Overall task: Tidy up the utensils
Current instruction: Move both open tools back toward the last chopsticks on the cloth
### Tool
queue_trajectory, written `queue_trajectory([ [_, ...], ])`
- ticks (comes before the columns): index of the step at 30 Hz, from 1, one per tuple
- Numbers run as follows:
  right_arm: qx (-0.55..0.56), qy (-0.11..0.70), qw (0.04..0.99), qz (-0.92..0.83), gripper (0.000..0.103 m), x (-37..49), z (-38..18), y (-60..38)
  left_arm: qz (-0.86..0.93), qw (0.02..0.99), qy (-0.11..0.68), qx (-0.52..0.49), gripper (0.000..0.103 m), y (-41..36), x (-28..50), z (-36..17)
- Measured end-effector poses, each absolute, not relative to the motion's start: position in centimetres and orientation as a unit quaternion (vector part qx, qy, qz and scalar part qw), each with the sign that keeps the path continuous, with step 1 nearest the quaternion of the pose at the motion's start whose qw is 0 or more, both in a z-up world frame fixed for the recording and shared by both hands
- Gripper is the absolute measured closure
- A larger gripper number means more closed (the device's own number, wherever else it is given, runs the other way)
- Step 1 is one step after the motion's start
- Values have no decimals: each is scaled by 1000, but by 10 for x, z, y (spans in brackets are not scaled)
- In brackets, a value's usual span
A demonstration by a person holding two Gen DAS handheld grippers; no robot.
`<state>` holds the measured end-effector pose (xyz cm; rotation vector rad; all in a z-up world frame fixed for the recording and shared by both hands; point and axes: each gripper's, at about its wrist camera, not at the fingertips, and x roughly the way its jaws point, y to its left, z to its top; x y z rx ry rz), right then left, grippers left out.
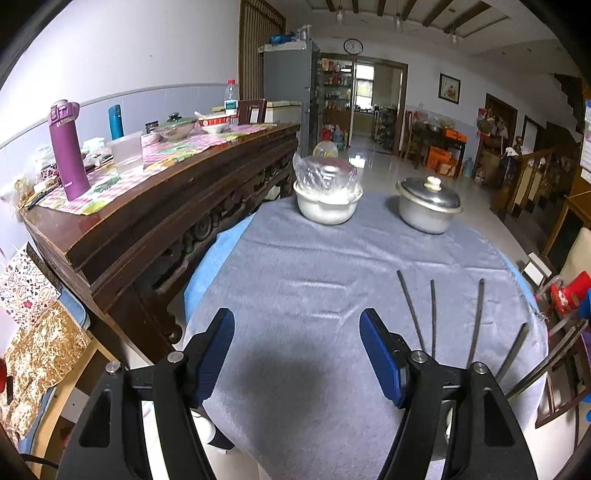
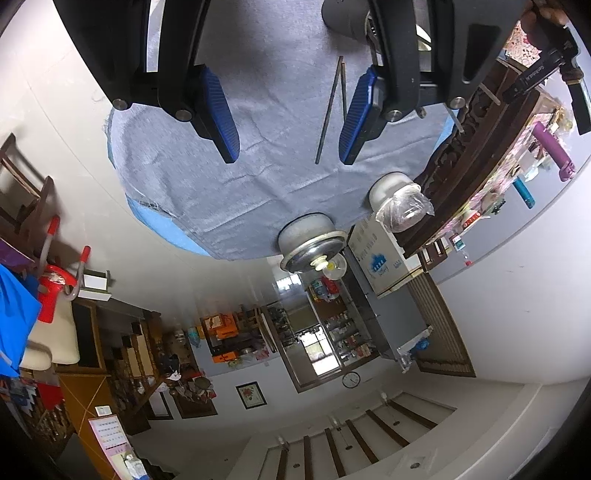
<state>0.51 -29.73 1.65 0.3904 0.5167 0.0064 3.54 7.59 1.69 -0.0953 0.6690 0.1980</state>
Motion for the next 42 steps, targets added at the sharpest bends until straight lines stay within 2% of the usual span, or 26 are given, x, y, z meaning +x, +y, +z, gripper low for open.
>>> queue_trajectory([
  [17,213,297,930,-29,44,25,-18,-315,129,907,396,-55,32,99,61,-33],
  [42,239,356,903,-40,44,53,-64,-328,135,882,448,-47,32,98,86,-73],
])
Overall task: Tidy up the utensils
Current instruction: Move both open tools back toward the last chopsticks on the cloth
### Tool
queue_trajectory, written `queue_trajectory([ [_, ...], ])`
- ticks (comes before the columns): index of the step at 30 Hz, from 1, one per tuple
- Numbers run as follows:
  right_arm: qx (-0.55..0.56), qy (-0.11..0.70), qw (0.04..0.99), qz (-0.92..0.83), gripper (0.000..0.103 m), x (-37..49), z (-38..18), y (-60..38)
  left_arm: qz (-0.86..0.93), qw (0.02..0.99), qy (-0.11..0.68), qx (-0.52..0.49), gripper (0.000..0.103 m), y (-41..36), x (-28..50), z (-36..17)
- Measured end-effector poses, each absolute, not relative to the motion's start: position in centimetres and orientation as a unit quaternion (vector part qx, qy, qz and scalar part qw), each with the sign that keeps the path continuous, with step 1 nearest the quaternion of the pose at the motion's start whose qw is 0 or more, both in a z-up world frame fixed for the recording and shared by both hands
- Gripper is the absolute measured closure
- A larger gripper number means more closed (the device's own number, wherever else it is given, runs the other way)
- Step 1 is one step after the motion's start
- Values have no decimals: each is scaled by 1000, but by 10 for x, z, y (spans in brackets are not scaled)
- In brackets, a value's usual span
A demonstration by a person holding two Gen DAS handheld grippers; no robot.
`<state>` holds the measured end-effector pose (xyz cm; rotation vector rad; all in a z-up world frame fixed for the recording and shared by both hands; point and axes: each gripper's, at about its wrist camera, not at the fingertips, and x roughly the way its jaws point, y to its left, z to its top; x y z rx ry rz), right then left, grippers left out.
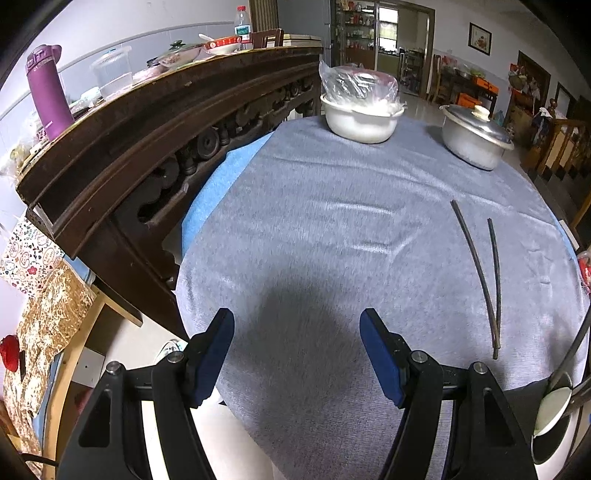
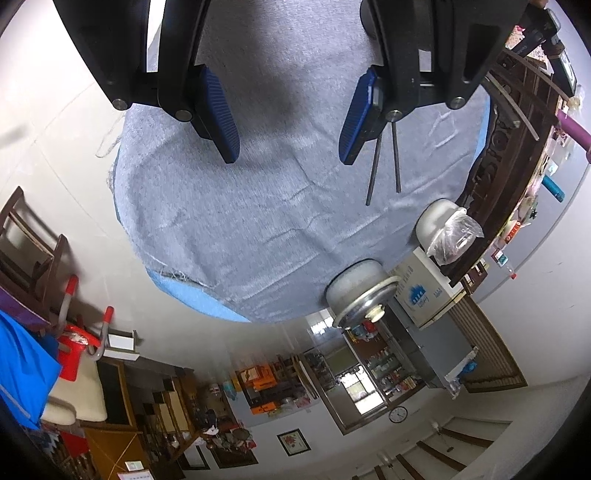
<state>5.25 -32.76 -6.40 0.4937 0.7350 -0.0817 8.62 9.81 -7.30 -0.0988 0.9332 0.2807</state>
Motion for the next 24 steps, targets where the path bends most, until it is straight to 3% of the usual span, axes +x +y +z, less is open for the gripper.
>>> queue_trajectory([
  [15,257,395,882,-25,44,80,-99,-330,135,870,473,-37,32,93,104,-92],
  [24,246,438,864,38,46,143,-124,-303,136,864,484,-29,32,91,118,-102],
])
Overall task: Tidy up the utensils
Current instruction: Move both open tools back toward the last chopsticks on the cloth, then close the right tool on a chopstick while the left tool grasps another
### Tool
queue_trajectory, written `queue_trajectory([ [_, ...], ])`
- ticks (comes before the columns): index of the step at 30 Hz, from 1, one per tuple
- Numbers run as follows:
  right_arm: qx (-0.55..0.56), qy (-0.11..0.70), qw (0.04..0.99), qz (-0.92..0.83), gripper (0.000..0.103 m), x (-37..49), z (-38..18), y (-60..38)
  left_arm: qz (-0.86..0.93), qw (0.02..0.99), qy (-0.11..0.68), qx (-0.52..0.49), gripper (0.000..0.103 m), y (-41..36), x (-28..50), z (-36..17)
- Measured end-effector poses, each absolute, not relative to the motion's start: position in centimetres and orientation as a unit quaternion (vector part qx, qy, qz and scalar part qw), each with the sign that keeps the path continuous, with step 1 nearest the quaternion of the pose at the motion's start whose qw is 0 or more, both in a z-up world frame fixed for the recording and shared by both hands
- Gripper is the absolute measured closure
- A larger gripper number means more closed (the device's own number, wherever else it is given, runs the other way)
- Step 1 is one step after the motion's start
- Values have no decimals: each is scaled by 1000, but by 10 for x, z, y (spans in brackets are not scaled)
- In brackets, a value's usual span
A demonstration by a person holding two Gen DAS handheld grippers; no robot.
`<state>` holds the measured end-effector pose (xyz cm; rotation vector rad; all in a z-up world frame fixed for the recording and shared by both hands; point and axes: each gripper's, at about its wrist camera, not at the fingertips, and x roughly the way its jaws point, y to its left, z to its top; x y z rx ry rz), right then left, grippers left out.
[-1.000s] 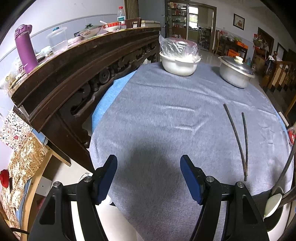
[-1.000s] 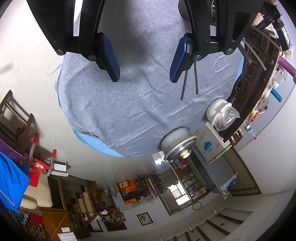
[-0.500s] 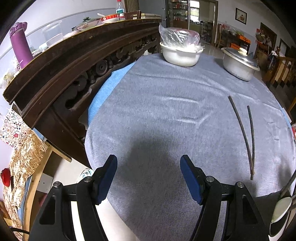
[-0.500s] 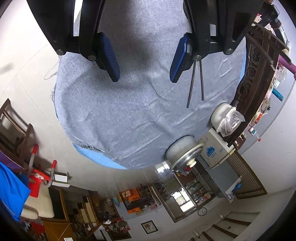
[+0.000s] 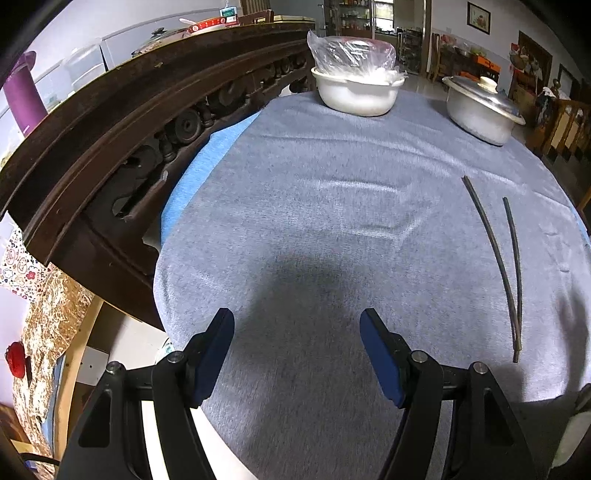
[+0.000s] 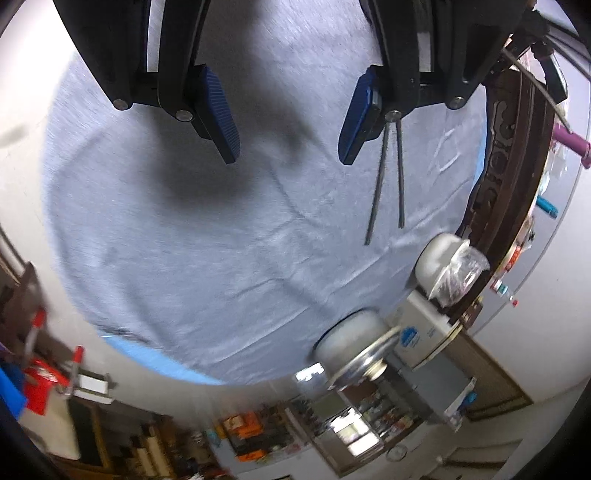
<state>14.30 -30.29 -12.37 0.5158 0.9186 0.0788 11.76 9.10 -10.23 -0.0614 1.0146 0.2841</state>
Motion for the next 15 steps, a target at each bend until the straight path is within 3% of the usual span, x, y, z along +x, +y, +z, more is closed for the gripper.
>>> queue_trajectory([
  [11,167,491,846,126,66,264,-134,-224,138,861,489,-26,32,99,142,-109],
  [15,146,516,832,139,68,297,-142,-199,140,857,496,-26,32,104,149,-114],
])
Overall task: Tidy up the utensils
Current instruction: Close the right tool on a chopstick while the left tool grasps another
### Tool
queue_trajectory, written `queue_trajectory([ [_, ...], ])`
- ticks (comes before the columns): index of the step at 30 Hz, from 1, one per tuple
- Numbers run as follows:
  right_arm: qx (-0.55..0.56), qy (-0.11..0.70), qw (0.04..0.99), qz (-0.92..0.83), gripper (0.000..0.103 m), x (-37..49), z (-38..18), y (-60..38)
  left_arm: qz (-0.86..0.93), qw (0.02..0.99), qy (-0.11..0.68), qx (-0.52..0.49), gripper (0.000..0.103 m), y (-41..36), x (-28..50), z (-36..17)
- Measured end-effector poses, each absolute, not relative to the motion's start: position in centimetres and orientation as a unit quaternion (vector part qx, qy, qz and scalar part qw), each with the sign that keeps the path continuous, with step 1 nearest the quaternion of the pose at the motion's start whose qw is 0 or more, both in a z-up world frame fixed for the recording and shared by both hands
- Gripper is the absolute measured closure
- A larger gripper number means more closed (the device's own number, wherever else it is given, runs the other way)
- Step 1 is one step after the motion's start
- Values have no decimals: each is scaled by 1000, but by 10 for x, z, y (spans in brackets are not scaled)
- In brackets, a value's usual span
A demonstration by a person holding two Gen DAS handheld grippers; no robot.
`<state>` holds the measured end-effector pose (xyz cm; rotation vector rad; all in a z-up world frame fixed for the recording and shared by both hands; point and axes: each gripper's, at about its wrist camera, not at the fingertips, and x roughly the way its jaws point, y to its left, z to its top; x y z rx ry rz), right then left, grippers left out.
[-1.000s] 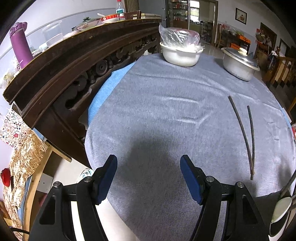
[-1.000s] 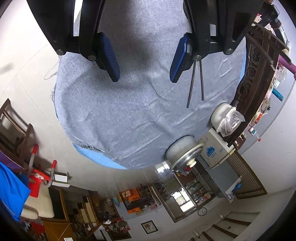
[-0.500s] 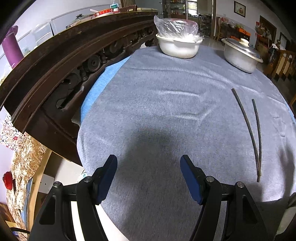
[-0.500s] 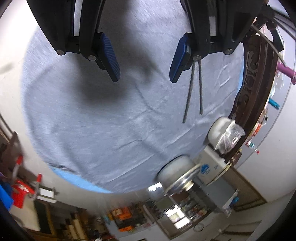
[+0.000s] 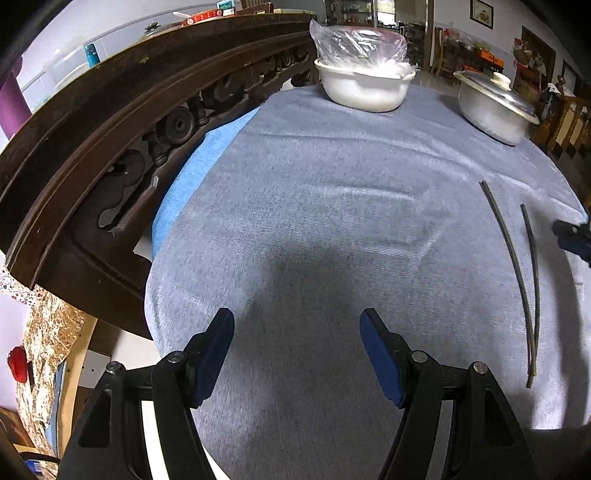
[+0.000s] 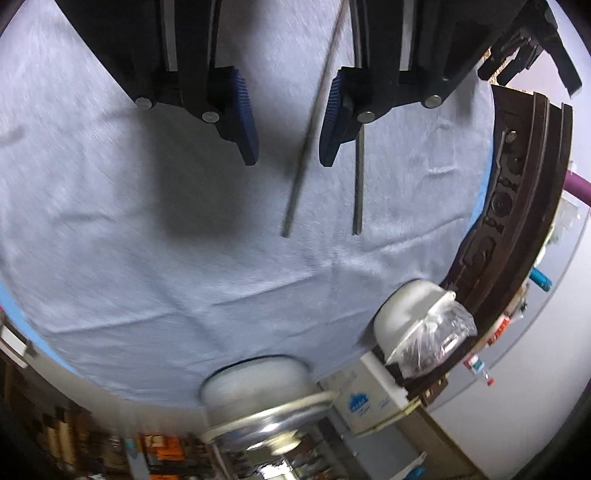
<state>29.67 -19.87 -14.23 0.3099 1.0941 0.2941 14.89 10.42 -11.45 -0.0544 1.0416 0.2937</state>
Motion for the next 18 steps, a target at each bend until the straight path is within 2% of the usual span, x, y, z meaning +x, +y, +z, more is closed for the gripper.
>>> queue_trajectory([
  [7,98,562,814,112,78,327,-160,-168,139,859,493,-25,32,111,160,-112],
  [12,68,568,815,89,94,332,-164,-157,124,864,488,-21,32,108,173,-103],
  [18,42,554,827,87,95,328,-164,-162,67,870,488,-15,32,86,204,-94],
])
